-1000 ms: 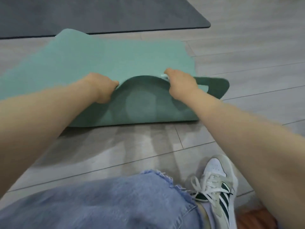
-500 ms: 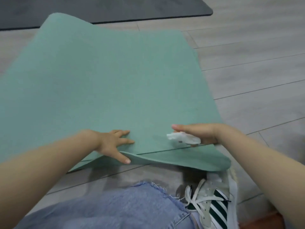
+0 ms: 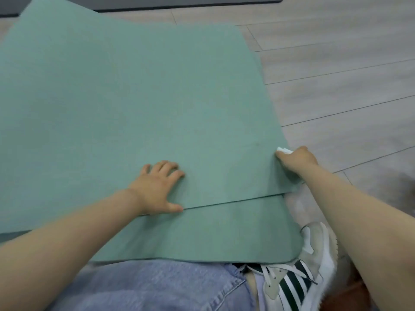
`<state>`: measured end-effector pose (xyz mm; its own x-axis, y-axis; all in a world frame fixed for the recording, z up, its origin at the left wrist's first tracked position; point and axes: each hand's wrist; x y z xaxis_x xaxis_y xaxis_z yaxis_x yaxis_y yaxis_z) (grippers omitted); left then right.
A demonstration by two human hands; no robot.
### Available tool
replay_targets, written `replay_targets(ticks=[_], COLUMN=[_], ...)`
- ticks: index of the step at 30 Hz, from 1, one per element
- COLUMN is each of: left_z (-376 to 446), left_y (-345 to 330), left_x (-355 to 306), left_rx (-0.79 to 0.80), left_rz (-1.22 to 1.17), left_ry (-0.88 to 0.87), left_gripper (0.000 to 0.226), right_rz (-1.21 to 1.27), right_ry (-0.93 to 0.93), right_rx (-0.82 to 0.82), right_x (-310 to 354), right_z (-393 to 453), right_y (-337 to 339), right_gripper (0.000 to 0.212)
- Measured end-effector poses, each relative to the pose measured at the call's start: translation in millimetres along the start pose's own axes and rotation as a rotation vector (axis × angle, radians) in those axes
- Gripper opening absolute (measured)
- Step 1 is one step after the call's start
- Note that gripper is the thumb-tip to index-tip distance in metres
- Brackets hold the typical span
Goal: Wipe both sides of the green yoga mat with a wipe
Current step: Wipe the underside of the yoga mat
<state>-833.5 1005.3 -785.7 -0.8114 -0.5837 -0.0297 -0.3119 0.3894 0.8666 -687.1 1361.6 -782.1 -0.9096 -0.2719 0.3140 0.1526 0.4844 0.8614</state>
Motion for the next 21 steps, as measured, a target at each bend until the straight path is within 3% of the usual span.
replay_targets(ticks=[2,5,8,11,14,17,21], left_z=[9,10,-2,-11,-13,-15,-25], left_y=[-3,-3,-10,-19,-6,-1,4], left_x=[-28,-51,-53,-46,-47,-45,-38], left_rx=[0.000,-0.048,-0.168,-0.211,-0.082,-0.009,0.207], left_rz=[0.022,0.113,0.228,0.261,0.219,0.077,-0.322], left_ry=[-0.040,-0.179,-0.426,-0.599,-0.586,-0.483,-0.346], left_gripper=[0.103,0.093,0.064,0.040,0.042,0.052,0.029], right_rz=[0.073,0.149,0.096,0.055,0.047,0.124,0.256], right_ry=[0.026,0.003,-0.061,-0.077,-0.076,-0.089,-0.103], right_rx=[0.086,0.342,0.610,0.708,0.700,0.683,0.659], right_x=[-7,-15,-16,-13,-11,-17,-17], right_z=[1,-1,2,-1,-9,-13,-21], right_y=[7,20,39,47,37,25,19], right_gripper=[0.064,0.037,0.025,0.013,0.009,0.019,0.022])
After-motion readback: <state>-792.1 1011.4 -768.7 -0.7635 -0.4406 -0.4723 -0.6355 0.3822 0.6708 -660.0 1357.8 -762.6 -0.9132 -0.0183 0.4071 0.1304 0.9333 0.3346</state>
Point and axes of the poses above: each hand's wrist, its own z-axis towards the middle knuckle, its own y-axis out of the back of the hand, x = y × z, and after that the axes turned 6 degrees about y, right-handed
